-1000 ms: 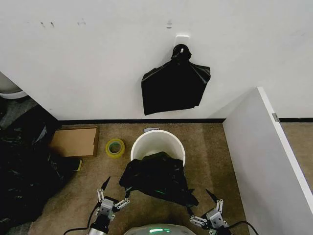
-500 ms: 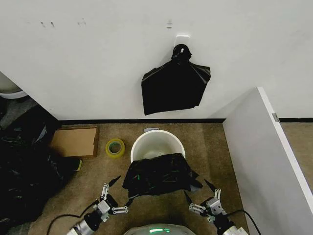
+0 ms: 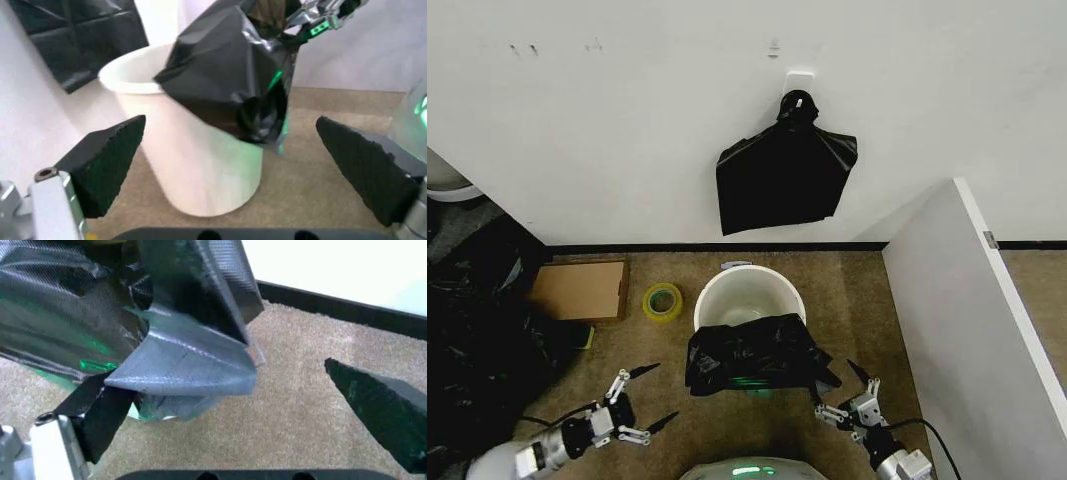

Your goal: Place the garbage bag over the trash bin.

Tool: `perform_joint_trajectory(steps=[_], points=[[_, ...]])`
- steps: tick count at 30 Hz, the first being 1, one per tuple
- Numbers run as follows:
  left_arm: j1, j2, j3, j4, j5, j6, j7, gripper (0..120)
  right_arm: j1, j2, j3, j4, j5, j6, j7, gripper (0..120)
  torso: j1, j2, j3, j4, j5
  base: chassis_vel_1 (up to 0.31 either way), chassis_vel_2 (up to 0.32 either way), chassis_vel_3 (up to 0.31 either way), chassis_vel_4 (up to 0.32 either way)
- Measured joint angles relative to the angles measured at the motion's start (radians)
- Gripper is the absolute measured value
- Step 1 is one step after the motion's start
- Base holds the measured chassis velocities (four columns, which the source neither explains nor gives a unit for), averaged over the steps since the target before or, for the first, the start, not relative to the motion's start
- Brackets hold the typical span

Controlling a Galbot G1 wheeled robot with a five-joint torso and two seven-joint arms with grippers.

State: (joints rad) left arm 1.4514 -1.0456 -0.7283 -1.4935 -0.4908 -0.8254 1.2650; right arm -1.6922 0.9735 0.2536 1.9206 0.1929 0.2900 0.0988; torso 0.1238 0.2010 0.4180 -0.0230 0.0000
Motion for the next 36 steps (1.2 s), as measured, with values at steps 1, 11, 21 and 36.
perform_joint_trajectory(steps=[1,11,21,36], points=[[0.0,0.001,-0.005,0.001,-0.014,0.0,0.004,100,-0.003,0.001,-0.002,0.004,0.0,0.003,-0.004,100,0.0,0.0,0.0,0.0,-0.0001,0.0,0.0,0.0,0.0],[0.061,-0.052,0.044,-0.188,-0.174,0.056,-0.054,100,-0.042,-0.037,0.021,0.002,-0.042,0.12,-0.102,100,0.0,0.0,0.0,0.0,0.0,0.0,0.0,0.0,0.0],[0.07,-0.101,0.12,-0.283,-0.161,0.068,-0.123,100,0.02,-0.048,0.204,-0.098,0.041,0.353,-0.704,100,0.0,0.0,0.0,0.0001,0.0004,0.0,0.0,0.0,0.0],[0.109,-0.195,0.05,-0.245,-0.103,0.004,-0.454,100,0.316,-0.259,0.101,0.212,0.297,-0.164,-0.167,100,0.0,0.0,0.0,0.0,-0.0003,0.0,0.0,0.0,0.0]])
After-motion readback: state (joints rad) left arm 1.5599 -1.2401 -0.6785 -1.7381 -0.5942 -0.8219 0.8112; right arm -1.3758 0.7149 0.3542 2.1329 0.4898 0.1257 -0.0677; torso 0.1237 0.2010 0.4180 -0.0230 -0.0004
